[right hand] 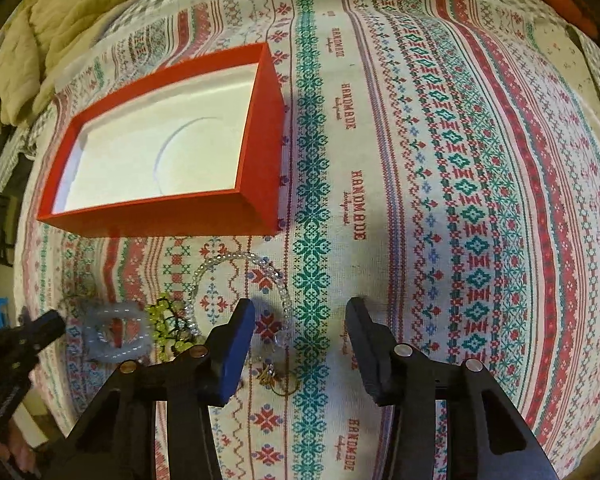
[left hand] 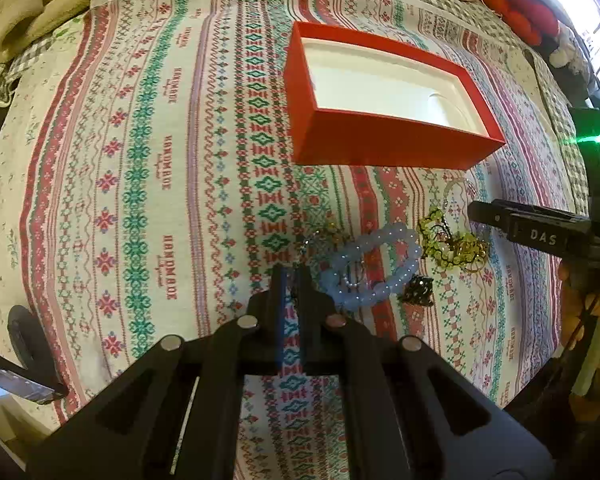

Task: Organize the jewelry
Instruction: 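Move the left tool toward the dark beaded bracelet while the right tool approaches the silver bracelet, then grasp the dark beaded bracelet with the left tool while the right tool grasps the silver bracelet, then carry both bracelets into the red box and open both tools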

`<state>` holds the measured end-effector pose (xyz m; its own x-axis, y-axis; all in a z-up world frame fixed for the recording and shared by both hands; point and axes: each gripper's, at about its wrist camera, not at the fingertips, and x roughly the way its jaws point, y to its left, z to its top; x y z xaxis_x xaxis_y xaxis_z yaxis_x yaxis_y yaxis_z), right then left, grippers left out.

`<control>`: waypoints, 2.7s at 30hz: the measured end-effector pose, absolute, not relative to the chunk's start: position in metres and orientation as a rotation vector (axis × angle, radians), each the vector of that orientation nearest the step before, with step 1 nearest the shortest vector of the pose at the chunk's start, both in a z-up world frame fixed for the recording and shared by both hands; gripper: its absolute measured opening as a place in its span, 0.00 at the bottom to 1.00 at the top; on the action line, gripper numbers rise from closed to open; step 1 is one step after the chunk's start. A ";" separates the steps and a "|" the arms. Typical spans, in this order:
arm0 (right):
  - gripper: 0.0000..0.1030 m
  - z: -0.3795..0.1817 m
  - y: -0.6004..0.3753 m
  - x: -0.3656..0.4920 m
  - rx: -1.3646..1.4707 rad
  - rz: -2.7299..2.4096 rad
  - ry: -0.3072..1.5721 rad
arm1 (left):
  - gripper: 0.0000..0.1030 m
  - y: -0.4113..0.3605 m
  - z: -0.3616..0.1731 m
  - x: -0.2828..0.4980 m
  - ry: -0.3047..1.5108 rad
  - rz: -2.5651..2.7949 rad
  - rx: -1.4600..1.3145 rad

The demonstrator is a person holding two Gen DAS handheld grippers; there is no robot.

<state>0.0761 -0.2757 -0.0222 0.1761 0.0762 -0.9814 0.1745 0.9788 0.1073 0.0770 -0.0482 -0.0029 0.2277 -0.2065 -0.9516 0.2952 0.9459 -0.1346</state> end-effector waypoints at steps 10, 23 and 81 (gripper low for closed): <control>0.04 -0.013 -0.256 0.073 0.192 -0.012 1.351 | 0.06 -0.039 0.024 0.069 1.234 -0.375 0.059; 0.14 0.019 -0.269 0.065 0.260 0.030 1.303 | 0.06 -0.035 0.055 0.056 1.134 -0.406 0.034; 0.04 0.099 -0.260 0.080 0.305 0.082 0.983 | 0.06 -0.096 0.062 0.136 1.035 -0.561 -0.258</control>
<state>0.0805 -0.2595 0.0989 0.5555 0.2054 -0.8058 0.0690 0.9543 0.2908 0.1358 -0.0956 0.0619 0.3871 -0.5529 -0.7379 0.3165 0.8313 -0.4569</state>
